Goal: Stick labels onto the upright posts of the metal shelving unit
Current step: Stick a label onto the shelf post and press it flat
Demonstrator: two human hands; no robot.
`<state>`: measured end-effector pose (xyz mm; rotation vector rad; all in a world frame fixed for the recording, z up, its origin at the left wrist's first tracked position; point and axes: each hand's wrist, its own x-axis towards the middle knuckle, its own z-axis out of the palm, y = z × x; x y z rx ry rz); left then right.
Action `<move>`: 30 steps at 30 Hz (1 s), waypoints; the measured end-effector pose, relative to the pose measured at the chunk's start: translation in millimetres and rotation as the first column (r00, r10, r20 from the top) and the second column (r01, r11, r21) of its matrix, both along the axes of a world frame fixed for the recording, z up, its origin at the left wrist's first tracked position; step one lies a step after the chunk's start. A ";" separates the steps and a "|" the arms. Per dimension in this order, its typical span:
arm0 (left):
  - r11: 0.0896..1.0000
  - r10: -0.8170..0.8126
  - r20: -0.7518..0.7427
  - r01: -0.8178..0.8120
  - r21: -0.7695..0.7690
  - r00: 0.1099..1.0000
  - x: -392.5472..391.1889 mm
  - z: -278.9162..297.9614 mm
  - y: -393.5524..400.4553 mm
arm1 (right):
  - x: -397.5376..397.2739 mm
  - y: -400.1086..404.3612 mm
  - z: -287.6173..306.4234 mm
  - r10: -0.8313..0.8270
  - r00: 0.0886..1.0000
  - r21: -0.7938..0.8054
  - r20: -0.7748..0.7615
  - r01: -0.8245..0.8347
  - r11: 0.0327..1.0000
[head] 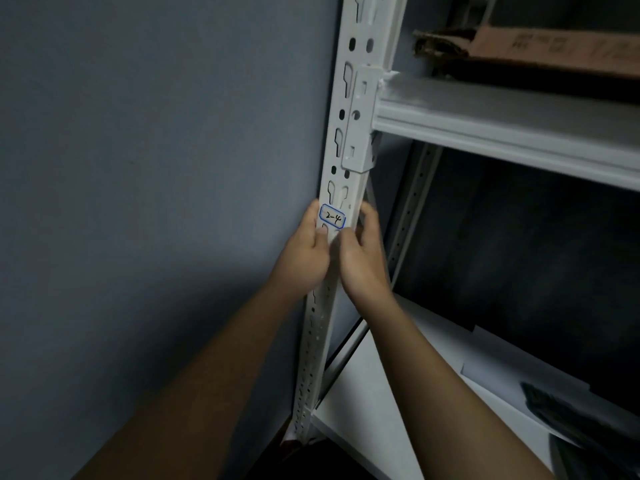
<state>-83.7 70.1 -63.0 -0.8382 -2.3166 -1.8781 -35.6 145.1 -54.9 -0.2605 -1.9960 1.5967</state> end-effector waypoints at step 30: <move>0.998 -0.063 0.100 0.062 0.009 0.993 -5.5 -12.8 1.0 | 2.1 -7.7 11.8 -0.027 0.999 -0.134 0.031 0.030 0.990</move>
